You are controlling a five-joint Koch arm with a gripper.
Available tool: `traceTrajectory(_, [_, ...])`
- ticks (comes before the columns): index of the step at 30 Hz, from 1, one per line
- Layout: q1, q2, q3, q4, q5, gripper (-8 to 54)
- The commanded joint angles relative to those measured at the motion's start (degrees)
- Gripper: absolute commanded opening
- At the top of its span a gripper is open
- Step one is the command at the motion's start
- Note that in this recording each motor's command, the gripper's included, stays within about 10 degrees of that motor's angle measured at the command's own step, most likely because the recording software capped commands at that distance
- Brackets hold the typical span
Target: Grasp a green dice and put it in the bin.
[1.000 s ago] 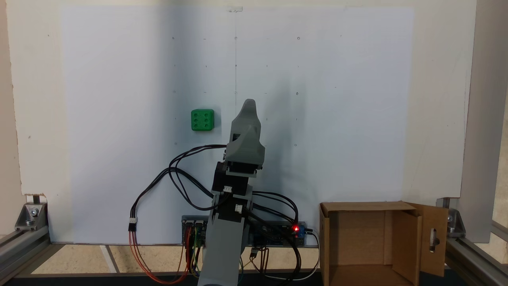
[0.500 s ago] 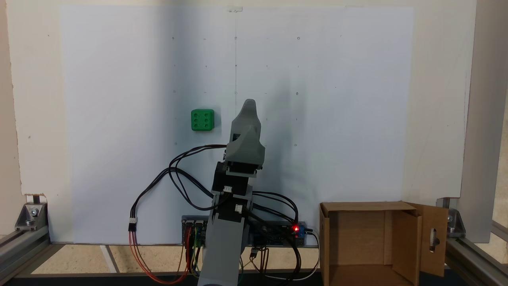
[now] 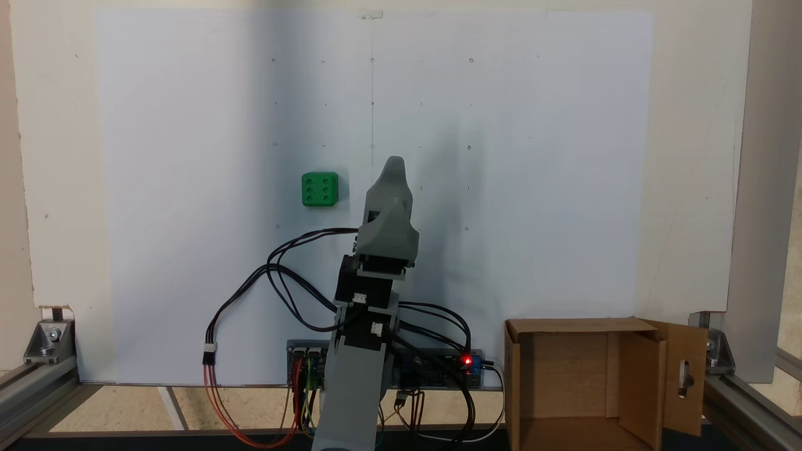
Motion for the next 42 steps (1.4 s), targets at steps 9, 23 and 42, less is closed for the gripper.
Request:
traceTrajectory(9, [0.62,5.98,2.72,-0.18,1.14,43.1])
traceTrajectory(23, [0.79,6.15,-19.25,50.25,-3.52,43.5])
traceTrajectory(42, [-7.65,1.23,-64.60,125.14,0.18,43.1])
